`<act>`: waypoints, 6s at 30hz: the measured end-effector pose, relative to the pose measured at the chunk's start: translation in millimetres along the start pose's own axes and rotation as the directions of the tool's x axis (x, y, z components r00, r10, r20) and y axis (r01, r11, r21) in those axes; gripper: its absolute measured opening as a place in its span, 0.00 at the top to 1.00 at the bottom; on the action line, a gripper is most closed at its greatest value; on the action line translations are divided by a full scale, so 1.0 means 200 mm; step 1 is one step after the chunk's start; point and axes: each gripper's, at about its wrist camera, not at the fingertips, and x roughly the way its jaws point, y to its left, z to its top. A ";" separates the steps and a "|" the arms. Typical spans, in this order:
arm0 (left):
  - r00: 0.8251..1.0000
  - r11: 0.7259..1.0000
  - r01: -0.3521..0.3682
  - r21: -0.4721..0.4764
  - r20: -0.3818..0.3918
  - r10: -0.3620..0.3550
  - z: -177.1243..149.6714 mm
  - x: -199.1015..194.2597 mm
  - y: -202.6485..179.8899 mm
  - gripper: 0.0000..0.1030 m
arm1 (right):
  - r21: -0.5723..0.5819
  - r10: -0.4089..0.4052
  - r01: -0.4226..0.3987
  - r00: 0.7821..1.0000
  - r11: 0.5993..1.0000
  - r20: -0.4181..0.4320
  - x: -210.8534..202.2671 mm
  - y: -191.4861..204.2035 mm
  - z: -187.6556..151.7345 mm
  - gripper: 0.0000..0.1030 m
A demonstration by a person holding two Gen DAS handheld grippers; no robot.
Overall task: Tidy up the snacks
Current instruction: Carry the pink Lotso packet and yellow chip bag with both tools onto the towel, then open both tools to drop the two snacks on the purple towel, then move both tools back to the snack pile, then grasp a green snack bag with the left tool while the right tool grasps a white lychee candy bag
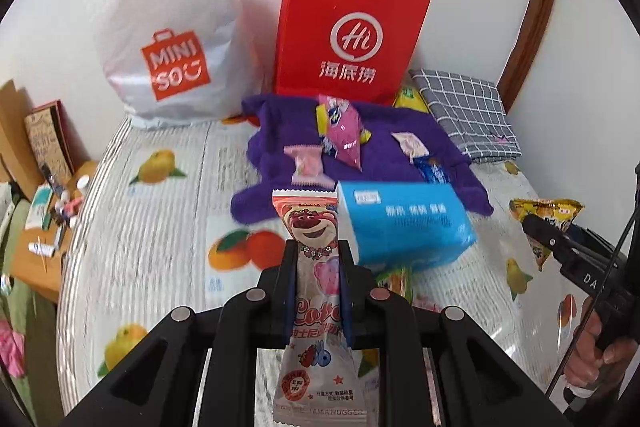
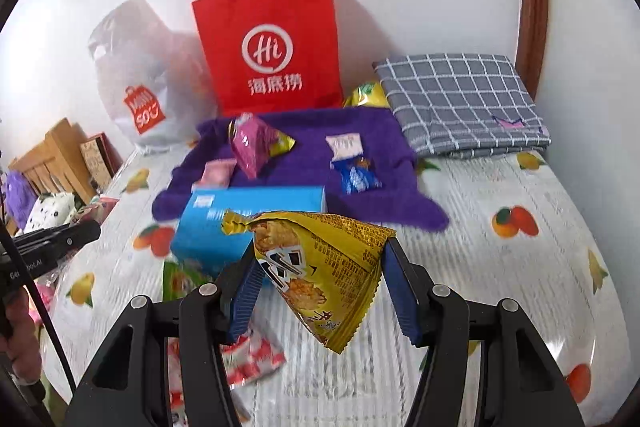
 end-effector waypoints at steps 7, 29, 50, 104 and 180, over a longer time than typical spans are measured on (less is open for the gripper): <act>1.000 1.000 0.010 0.022 -0.007 -0.010 0.14 0.07 0.00 0.84 | -0.013 -0.022 0.023 1.000 1.000 0.015 0.08 -0.01 0.15 0.44; 0.998 0.999 0.040 0.024 -0.054 -0.038 0.41 0.37 0.06 0.84 | 0.033 0.050 -0.050 0.999 0.998 0.004 0.50 -0.04 0.50 0.44; 0.989 0.998 0.066 -0.019 -0.129 -0.068 0.52 0.82 0.09 0.84 | 0.071 0.152 -0.142 0.973 0.987 -0.176 1.02 -0.01 0.44 0.44; 0.985 0.992 0.114 -0.046 -0.122 -0.119 0.17 0.32 0.07 0.54 | 0.035 0.118 -0.115 0.988 0.993 -0.103 0.22 0.09 0.06 0.34; 0.981 0.999 0.027 0.040 -0.194 -0.018 -0.24 0.46 -0.31 0.62 | 0.003 -0.112 0.113 0.984 0.994 -0.138 0.28 -0.30 -0.51 0.43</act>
